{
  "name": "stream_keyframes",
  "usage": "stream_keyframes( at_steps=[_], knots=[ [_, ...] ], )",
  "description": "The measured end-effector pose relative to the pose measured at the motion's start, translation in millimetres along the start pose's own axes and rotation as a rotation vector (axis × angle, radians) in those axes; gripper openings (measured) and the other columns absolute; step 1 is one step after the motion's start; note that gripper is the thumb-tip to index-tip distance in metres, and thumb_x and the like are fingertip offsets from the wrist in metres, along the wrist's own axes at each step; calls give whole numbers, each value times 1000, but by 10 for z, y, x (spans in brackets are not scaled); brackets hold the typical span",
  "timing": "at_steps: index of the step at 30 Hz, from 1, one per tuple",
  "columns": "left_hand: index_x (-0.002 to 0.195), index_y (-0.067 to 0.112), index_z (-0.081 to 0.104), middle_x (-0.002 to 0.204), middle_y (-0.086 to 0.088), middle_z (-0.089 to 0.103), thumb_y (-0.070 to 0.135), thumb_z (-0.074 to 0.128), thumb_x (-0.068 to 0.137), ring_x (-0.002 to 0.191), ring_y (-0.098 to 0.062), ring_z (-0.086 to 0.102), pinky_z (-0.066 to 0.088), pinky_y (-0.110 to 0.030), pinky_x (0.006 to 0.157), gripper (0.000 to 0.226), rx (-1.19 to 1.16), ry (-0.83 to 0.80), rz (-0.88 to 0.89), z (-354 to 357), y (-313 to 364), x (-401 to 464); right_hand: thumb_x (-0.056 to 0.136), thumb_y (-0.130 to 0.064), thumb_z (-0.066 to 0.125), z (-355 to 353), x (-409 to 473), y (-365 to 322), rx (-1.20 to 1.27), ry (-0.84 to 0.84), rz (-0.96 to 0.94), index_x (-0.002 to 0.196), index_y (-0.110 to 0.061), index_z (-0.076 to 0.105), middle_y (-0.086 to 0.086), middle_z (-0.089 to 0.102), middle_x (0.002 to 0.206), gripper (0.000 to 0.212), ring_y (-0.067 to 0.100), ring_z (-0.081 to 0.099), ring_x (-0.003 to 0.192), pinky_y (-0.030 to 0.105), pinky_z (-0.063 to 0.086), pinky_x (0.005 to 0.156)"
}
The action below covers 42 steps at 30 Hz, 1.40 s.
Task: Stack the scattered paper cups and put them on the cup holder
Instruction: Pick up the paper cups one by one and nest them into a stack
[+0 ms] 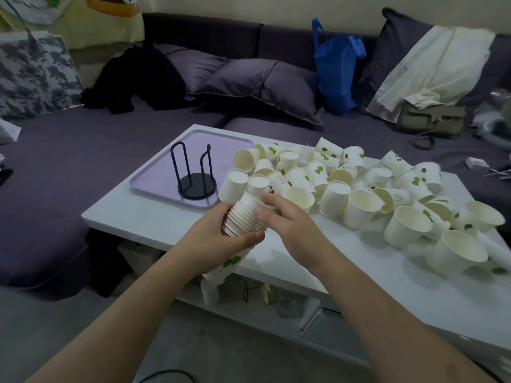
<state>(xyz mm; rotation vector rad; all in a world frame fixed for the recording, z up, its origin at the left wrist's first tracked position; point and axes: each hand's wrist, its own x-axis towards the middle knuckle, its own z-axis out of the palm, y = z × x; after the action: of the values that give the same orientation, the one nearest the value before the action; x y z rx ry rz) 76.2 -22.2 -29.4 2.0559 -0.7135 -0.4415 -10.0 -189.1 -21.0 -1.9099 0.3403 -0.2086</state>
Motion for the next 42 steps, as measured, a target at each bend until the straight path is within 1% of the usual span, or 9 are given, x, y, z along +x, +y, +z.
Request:
stream_keyframes(
  at_steps=[3, 6, 12, 17, 23, 27, 30, 38, 42],
  knots=[
    [126, 37, 59, 109, 12, 71, 52, 84, 83, 96, -8, 69, 51, -23, 74, 52, -25, 0, 10, 68, 30, 31, 108, -42, 54, -82, -68, -6, 70, -97, 30, 161, -28, 42, -16, 47, 156, 56, -2, 47, 135, 21, 36, 111],
    [127, 35, 59, 109, 11, 70, 46, 85, 83, 98, -9, 68, 52, -25, 76, 52, -43, -12, 12, 141, 47, 76, 111, -43, 48, -167, -127, 38, -26, -265, 11, 164, -29, 38, -20, 41, 158, 56, 1, 38, 145, 28, 30, 123],
    [129, 39, 59, 111, 18, 69, 58, 84, 79, 98, -2, 66, 49, -23, 74, 59, -42, -31, -15, 243, 42, 174, 108, -23, 52, -429, 6, 145, -332, 143, -45, 128, -20, 65, -12, 49, 144, 25, 0, 52, 117, 28, 44, 109],
    [132, 39, 56, 112, 19, 68, 61, 84, 78, 99, -2, 65, 50, -23, 73, 65, -25, -33, -45, 262, 4, 190, 98, -10, 55, -467, 107, 313, -690, 11, 56, 134, -15, 61, -10, 31, 165, 37, 19, 47, 139, 36, 41, 115],
    [135, 37, 57, 115, 17, 69, 61, 84, 78, 101, -5, 66, 52, -25, 75, 67, -36, -43, -63, 249, -8, 197, 98, -7, 53, -453, 80, 261, -746, 24, 54, 144, -12, 54, -6, 45, 150, 47, 20, 50, 133, 30, 43, 107],
    [134, 36, 58, 114, 15, 69, 57, 85, 79, 100, -6, 66, 50, -23, 73, 65, -41, -45, -75, 248, 2, 185, 92, -6, 60, -542, 27, 172, -621, 268, -104, 121, -14, 69, -6, 62, 120, 32, 16, 61, 106, 32, 52, 94],
    [132, 35, 57, 111, 15, 68, 56, 86, 79, 98, -5, 65, 49, -23, 72, 63, -20, -46, -75, 265, 25, 173, 90, -3, 66, -590, -78, 95, -307, 393, -122, 102, -19, 74, -9, 69, 96, 22, 7, 62, 84, 14, 48, 74],
    [130, 35, 56, 109, 13, 69, 60, 84, 79, 97, -7, 67, 53, -26, 75, 64, 32, -45, -31, 335, 74, 113, 85, -9, 75, -453, -212, 52, -63, -29, -35, 86, -17, 76, 0, 75, 86, 8, 7, 64, 76, 29, 52, 74],
    [133, 36, 56, 112, 14, 69, 60, 83, 80, 98, -7, 67, 53, -27, 77, 64, 29, -25, -31, 329, 57, 107, 92, -14, 73, -419, -178, 70, -67, 72, -116, 82, -23, 65, -3, 77, 97, 15, 16, 64, 71, 31, 54, 68]
  ],
)
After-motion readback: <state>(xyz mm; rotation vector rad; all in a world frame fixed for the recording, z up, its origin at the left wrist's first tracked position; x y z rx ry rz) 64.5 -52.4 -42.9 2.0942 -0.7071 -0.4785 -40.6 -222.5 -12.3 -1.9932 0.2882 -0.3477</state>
